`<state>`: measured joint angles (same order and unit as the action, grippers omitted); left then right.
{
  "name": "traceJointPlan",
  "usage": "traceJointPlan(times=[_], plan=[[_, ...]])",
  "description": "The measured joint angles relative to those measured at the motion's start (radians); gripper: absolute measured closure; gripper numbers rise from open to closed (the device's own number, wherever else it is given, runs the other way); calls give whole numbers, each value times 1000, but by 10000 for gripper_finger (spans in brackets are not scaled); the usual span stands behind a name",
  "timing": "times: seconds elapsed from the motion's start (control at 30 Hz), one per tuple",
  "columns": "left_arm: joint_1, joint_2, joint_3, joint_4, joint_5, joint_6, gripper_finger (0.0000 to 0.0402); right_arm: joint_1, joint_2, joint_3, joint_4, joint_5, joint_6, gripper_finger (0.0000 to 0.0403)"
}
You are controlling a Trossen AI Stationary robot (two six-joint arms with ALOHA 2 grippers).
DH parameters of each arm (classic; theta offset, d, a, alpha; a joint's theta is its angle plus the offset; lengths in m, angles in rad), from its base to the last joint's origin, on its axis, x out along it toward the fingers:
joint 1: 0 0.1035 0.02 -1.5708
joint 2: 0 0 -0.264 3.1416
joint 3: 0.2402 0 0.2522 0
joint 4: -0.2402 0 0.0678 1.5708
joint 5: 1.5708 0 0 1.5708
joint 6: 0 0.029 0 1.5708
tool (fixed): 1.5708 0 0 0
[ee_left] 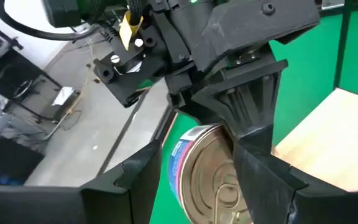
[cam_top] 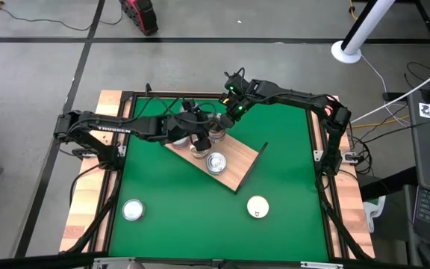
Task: Stack canned seafood by type on shelf
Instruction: Stack the blue and pink tuna can on top of the blue and pink tuna can on the shelf
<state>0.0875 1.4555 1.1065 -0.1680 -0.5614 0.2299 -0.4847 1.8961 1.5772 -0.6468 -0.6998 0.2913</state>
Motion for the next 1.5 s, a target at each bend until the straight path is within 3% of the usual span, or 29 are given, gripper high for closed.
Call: traceJointPlan(times=[0.27,0.5,0.8,1.1,1.5], plan=[[0,0,0,0,3,4,205,0,0,0,-5,-6,0,183],[1,0,0,0,3,5,205,0,1,-1,-11,-82,1,220],[0,0,0,0,9,-6,205,0,1,-1,-16,-150,1,181],[0,0,0,0,28,-20,205,1,1,-1,-6,-103,0,202],[0,0,0,-1,28,-18,205,1,1,-1,-15,-14,0,136]])
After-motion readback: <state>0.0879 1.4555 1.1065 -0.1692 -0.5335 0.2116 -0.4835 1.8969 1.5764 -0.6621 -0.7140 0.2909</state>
